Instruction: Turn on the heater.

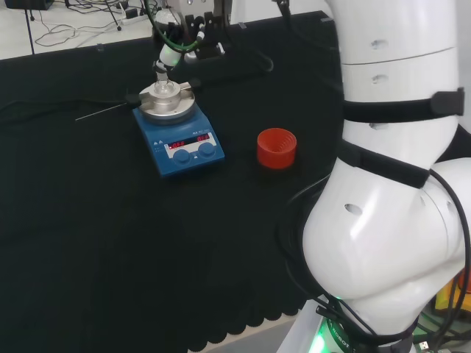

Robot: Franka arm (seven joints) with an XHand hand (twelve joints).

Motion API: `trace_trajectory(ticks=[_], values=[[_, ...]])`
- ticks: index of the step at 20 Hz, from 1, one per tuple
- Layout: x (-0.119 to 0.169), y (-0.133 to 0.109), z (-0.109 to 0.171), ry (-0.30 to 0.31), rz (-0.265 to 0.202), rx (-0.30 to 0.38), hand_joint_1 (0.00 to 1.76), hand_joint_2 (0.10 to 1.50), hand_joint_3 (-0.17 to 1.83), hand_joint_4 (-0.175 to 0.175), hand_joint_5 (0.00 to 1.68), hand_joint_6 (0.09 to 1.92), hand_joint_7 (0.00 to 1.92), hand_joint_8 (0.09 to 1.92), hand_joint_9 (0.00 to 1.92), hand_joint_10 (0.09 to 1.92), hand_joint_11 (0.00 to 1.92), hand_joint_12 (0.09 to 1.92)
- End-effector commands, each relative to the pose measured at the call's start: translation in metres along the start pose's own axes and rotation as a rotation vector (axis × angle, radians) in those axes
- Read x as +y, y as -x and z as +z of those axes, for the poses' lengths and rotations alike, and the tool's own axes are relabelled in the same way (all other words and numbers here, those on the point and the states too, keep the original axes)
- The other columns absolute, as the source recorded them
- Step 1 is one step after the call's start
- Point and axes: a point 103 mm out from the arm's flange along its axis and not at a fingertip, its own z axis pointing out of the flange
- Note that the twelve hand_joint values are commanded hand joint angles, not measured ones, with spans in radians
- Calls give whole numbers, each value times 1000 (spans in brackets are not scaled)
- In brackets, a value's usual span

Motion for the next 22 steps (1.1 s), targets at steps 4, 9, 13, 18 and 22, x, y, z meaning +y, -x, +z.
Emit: trace_trajectory(ticks=[4,9,13,18,22], values=[[-75,12,-27,93,57,10,942,593,667,-65,478,679,130,722,406,734,176,1407],[-113,12,-16,82,74,28,948,604,672,-66,494,678,152,727,444,734,201,1402],[-143,7,1,60,85,32,979,618,707,-69,519,691,247,735,536,708,249,1386],[-169,-2,29,12,91,27,1006,620,760,-74,528,710,449,749,771,655,452,1328],[-178,-17,56,-53,82,23,1026,625,778,-81,537,718,575,766,948,643,671,1255]])
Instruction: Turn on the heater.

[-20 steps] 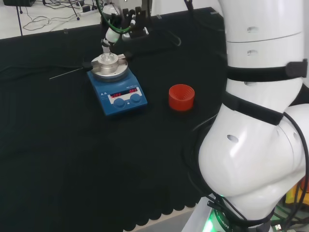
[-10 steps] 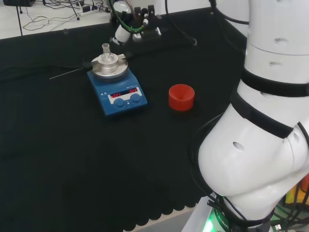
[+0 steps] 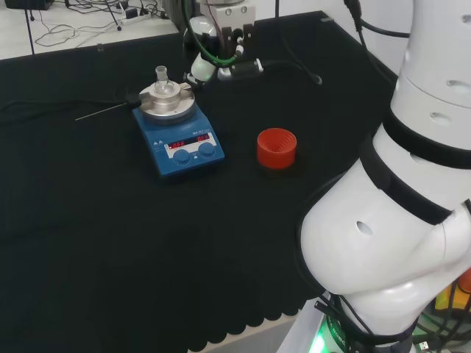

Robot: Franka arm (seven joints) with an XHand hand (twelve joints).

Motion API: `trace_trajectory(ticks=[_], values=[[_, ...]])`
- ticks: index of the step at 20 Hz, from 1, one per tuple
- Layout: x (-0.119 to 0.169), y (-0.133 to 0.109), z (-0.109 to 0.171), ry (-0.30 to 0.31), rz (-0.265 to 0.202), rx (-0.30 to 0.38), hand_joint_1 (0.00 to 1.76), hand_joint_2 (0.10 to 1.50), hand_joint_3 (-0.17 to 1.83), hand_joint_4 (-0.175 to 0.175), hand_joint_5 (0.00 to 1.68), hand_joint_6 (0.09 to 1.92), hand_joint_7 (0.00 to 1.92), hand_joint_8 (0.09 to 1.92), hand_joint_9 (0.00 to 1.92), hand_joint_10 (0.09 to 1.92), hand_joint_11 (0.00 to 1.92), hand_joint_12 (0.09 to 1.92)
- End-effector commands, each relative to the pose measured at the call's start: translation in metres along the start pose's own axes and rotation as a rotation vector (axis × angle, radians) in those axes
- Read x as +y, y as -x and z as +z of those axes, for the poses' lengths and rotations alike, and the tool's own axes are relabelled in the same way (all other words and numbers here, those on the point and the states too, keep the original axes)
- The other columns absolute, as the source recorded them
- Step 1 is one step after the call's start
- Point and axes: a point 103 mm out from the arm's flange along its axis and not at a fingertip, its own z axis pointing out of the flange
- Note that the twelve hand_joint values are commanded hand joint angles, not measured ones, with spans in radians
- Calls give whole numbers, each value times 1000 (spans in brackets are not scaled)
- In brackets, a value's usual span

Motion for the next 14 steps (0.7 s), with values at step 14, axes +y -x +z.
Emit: trace_trajectory(ticks=[14], values=[[-43,-33,101,-206,-2,-22,1053,637,794,-91,540,723,892,830,1138,644,807,1183]])
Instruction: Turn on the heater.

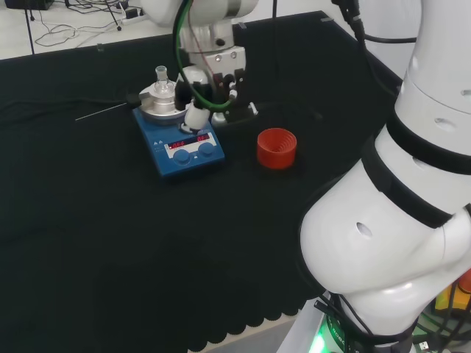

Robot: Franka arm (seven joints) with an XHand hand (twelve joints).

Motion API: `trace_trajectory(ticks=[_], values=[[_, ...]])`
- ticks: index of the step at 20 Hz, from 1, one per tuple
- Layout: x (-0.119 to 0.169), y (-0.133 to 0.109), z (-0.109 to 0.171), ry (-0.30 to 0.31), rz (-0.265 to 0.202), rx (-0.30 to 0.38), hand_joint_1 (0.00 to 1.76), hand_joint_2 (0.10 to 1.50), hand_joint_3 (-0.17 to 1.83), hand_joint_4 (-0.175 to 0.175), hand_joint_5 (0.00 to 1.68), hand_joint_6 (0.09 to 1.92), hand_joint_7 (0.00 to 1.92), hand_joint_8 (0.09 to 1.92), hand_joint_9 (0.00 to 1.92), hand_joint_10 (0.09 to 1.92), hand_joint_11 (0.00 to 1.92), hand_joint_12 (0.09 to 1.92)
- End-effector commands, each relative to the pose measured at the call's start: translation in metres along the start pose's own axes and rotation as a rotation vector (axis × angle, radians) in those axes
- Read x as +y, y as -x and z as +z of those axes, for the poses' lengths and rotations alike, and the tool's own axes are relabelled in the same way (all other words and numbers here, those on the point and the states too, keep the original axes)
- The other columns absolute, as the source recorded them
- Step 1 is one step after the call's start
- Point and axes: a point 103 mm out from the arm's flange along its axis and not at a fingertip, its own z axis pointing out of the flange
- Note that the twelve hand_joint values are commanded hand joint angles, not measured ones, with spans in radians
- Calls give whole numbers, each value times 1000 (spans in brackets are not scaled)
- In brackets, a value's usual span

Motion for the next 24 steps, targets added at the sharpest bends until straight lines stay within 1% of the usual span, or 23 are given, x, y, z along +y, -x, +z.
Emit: trace_trajectory(ticks=[1,3,7,10,12,14,16,18,21,24], values=[[9,19,34,-78,69,5,1059,641,792,-95,538,723,970,854,1175,647,845,1156],[9,20,36,-84,70,5,1071,649,785,-107,537,723,1096,896,1256,670,938,1092],[10,22,40,-98,72,1,1096,661,767,-133,536,719,1267,1001,1411,772,1158,954],[10,25,43,-107,75,-2,1117,668,756,-152,534,714,1373,1089,1496,903,1331,871],[11,26,45,-118,77,-8,1128,672,752,-160,532,711,1413,1156,1540,985,1410,848],[12,27,47,-128,77,-17,1164,687,749,-162,522,712,1472,1276,1600,1111,1479,857],[13,26,48,-138,73,-30,1219,710,752,-158,505,728,1519,1393,1651,1228,1457,911],[14,26,49,-152,65,-34,1301,729,781,-143,466,767,1547,1472,1676,1307,1372,1038],[12,37,49,-175,56,-21,1389,720,879,-113,380,837,1580,1530,1689,1380,1279,1221],[19,26,52,-200,48,-23,1417,700,945,-98,333,866,1611,1541,1699,1413,1260,1286]])
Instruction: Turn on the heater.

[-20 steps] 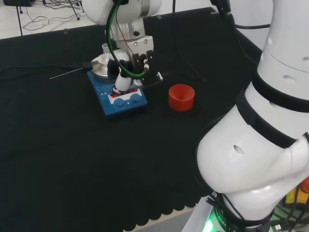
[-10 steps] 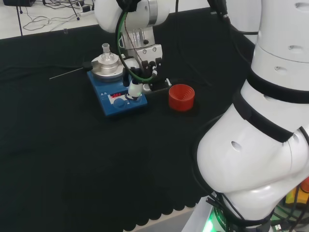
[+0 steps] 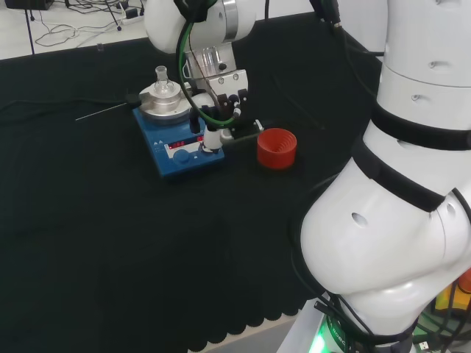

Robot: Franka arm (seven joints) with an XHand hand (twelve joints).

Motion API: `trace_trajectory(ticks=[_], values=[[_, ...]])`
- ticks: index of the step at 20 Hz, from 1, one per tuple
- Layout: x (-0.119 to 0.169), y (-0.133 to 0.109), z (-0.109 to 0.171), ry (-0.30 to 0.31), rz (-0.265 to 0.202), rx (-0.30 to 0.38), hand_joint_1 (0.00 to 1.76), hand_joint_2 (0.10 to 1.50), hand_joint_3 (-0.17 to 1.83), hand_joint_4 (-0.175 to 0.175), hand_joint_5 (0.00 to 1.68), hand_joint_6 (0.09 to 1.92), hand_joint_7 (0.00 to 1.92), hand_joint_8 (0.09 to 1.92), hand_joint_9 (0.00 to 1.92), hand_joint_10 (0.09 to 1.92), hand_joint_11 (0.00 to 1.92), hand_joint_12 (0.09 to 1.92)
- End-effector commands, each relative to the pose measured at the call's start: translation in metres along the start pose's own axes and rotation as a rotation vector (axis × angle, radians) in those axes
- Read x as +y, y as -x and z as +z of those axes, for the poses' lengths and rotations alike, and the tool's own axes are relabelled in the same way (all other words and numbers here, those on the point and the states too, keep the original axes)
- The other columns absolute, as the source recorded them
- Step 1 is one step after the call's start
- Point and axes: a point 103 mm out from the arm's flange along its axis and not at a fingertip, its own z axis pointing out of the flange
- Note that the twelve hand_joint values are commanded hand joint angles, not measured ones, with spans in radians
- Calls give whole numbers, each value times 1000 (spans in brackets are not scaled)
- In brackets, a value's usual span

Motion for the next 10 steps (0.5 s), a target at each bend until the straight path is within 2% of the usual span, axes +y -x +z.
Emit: trace_trajectory(ticks=[1,5,10], values=[[7,-6,5,-49,-20,-3,1419,698,952,-97,328,869,1614,1542,1700,1416,1259,1291],[13,-11,9,-74,-38,-7,1447,664,1037,-71,269,810,1638,1565,1709,1468,1254,1353],[20,-11,14,-102,-46,-12,1450,652,1067,-63,261,775,1643,1570,1712,1477,1255,1366]])
